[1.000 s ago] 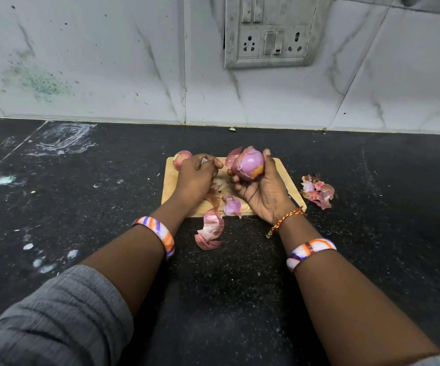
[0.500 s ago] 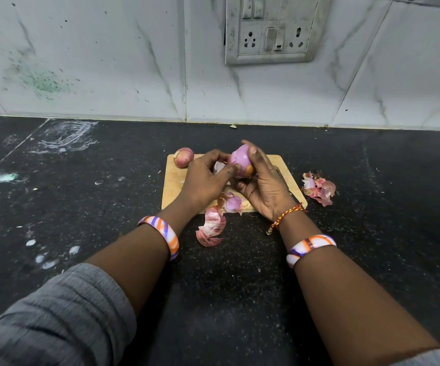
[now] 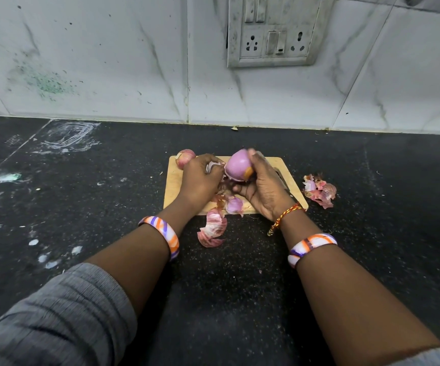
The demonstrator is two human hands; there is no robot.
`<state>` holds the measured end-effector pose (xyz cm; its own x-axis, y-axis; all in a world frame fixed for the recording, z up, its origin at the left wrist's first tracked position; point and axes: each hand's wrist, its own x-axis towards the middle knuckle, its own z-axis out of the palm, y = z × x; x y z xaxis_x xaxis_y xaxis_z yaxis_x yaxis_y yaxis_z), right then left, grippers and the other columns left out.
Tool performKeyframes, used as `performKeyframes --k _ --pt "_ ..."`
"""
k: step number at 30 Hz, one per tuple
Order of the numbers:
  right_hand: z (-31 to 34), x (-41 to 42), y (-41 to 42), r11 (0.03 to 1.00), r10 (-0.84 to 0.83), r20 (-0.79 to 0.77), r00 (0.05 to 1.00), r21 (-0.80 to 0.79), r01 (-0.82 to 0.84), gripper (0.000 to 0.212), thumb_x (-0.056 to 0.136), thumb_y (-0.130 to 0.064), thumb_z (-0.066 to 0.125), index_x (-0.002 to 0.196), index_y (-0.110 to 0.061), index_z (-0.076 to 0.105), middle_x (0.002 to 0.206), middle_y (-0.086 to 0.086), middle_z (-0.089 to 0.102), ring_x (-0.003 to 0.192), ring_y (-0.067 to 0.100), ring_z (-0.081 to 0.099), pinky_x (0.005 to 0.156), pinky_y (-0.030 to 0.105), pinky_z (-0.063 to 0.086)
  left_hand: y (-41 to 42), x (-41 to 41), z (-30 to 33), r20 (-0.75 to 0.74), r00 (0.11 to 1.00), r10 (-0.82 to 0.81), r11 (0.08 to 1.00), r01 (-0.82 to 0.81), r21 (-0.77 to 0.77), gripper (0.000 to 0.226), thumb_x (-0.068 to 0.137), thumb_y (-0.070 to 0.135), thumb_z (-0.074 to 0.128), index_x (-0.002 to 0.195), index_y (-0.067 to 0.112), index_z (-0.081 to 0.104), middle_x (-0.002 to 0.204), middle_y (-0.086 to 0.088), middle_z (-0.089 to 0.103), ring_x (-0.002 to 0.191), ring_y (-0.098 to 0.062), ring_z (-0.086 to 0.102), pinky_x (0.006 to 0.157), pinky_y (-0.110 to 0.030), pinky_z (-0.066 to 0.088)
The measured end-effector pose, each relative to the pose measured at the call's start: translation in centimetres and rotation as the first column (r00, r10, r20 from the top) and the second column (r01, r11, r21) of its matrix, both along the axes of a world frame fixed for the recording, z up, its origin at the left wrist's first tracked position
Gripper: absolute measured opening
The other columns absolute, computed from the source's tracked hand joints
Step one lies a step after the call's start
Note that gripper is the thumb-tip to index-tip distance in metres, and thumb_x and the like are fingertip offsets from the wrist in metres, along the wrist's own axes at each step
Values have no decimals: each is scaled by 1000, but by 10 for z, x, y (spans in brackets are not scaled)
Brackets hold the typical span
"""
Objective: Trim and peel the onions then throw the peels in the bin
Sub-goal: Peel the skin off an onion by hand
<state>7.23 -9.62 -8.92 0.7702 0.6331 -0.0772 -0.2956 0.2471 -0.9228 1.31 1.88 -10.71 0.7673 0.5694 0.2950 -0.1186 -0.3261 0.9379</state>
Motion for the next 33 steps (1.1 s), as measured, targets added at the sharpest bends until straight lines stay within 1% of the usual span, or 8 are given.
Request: performKeyframes --k 3,7,12,14,19,25,28,33 --pt "2 0 1 997 -28 -128 991 62 36 35 99 -37 31 91 -10 52 76 15 59 49 17 55 45 20 48 0 2 1 19 1000 1 999 0 -41 20 84 -5 45 83 8 60 70 5 56 64 -7 51 61 -19 43" --pt "-1 1 1 989 -25 -185 982 141 52 44 99 -43 24 96 -10 53 76 18 64 53 18 63 50 24 55 -1 2 1 34 999 -31 998 33 -45 31 86 -8 37 89 12 61 75 6 58 59 0 49 53 -9 38" --pt "-4 3 4 984 -34 -226 973 165 73 60 96 -51 24 122 0 41 96 25 61 76 27 67 66 39 58 -4 1 2 18 995 -94 988 95 -123 12 88 9 54 86 14 65 80 -6 66 69 -14 62 64 -26 52" --pt "-4 3 3 983 -40 -210 977 165 76 57 96 -49 24 117 1 45 95 22 63 81 27 67 72 41 57 -5 0 1 -7 992 -123 992 122 -32 17 80 20 68 96 14 65 94 -8 69 82 -18 63 76 -32 53" --pt "-2 0 2 985 -53 -172 984 153 80 44 98 -40 28 95 -4 54 93 19 63 88 25 63 87 42 49 -8 -2 3 8 999 -43 992 42 121 38 78 14 70 114 9 61 102 4 62 94 -9 59 80 -7 45" --pt "0 -1 0 987 29 -109 994 159 -12 18 89 -22 50 100 -9 55 99 14 63 89 20 64 79 32 54 -5 -3 2 -12 994 -113 989 113 98 58 66 25 66 119 4 60 116 -8 65 108 -16 61 98 -34 48" --pt "0 -1 1 990 7 -107 994 140 8 7 91 -13 49 96 -11 53 95 11 62 85 19 62 74 28 55 -7 -2 2 -18 995 -94 992 95 79 62 61 30 63 117 4 61 113 -8 67 104 -17 63 95 -35 50" --pt "-3 -2 7 997 -22 -26 999 74 24 31 93 -11 49 122 0 46 95 12 62 82 16 63 69 25 57 -9 -3 3 -5 996 -88 983 88 162 41 68 26 57 103 7 68 89 -5 70 77 -9 62 72 -24 51"
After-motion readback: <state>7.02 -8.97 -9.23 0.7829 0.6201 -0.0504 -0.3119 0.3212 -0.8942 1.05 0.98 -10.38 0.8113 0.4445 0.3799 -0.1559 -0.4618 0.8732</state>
